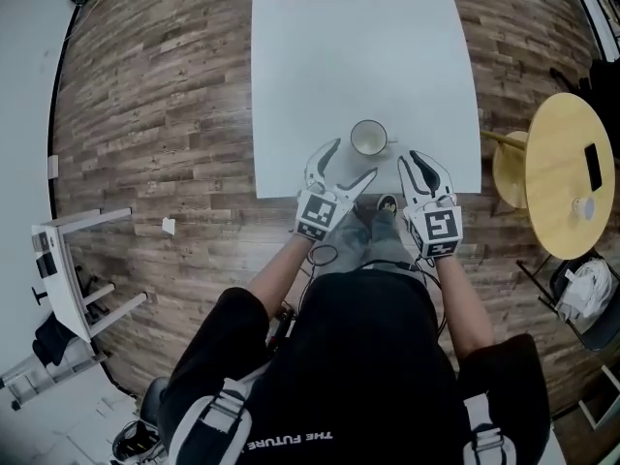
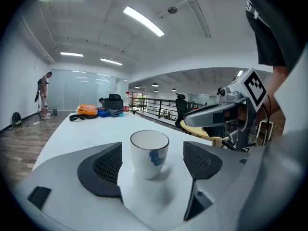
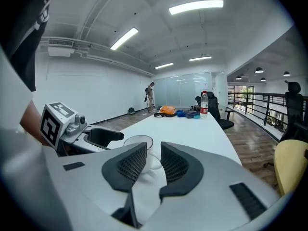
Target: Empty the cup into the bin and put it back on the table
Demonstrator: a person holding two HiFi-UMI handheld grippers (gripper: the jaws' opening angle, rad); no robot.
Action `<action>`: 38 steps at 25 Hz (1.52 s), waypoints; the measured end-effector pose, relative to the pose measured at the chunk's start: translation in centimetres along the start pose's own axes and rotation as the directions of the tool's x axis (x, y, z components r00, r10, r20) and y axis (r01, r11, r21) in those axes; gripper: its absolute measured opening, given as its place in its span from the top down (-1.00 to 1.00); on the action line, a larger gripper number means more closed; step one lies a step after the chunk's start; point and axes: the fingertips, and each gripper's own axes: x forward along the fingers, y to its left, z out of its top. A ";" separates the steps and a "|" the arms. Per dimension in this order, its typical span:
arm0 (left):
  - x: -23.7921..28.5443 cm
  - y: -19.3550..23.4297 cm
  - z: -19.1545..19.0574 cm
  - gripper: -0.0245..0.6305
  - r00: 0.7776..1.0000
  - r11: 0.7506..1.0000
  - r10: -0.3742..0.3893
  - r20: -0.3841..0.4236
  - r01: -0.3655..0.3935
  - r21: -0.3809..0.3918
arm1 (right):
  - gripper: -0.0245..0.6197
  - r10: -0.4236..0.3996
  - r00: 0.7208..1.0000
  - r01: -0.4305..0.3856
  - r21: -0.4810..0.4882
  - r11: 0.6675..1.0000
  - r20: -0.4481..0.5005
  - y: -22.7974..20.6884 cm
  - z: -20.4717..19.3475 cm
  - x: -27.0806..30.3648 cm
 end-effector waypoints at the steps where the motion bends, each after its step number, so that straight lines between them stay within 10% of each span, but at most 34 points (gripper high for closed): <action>1: 0.8 0.2 -0.8 -0.26 1.000 1.000 -0.003 -0.006 0.003 -0.001 | 0.66 -0.002 1.000 0.002 0.006 1.000 -0.015 -0.4 -0.6 0.4; 19: 8.1 0.5 -2.4 -0.27 0.969 0.965 -0.246 -0.028 0.248 0.084 | 0.63 -0.010 0.996 0.009 -0.009 1.000 -0.087 -3.5 -3.7 3.3; 38: 4.3 2.1 0.5 -0.27 0.987 0.987 -0.148 0.056 0.151 -0.056 | 0.63 0.097 0.994 -0.100 -0.066 0.993 -0.039 -1.1 -1.7 3.8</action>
